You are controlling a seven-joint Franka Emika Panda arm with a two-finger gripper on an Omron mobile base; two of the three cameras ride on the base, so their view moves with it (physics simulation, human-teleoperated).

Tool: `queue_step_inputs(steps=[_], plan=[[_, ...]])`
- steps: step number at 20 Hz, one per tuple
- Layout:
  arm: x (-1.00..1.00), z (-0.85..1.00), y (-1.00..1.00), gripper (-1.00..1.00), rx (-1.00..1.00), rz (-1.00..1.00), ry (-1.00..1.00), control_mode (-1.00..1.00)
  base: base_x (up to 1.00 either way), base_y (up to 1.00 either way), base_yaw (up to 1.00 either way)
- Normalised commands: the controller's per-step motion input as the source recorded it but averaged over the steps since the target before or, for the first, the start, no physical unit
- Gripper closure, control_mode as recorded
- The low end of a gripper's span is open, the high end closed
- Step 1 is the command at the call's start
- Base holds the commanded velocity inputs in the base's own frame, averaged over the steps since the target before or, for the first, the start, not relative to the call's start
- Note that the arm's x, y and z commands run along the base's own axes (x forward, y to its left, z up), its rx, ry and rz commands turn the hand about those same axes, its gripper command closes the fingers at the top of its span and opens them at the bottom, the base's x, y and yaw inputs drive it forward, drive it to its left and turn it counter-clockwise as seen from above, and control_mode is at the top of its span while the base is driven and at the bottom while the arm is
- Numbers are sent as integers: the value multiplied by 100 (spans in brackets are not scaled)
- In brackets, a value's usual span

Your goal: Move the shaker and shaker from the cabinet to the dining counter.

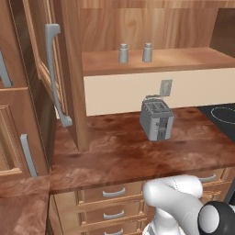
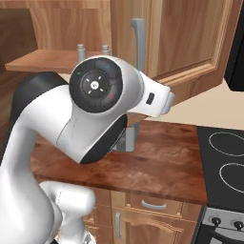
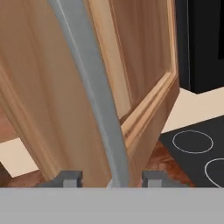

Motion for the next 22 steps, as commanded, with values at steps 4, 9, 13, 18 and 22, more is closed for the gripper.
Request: queue_step_inputs(steps=[4, 9, 13, 18, 22], plan=[[-63, -16, 9, -100, 4, -11, 8, -100, 0, 0, 0], [-32, -5, 35, -100, 11, -10, 4, -100, 0, 0, 0], [-10, -3, 63, -100, 12, -17, 1, -100, 0, 0, 0], [-2, -4, 68, -100, 9, -17, 5, -100, 0, 0, 0], [4, -1, 67, -100, 9, -19, 2, -100, 0, 0, 0]])
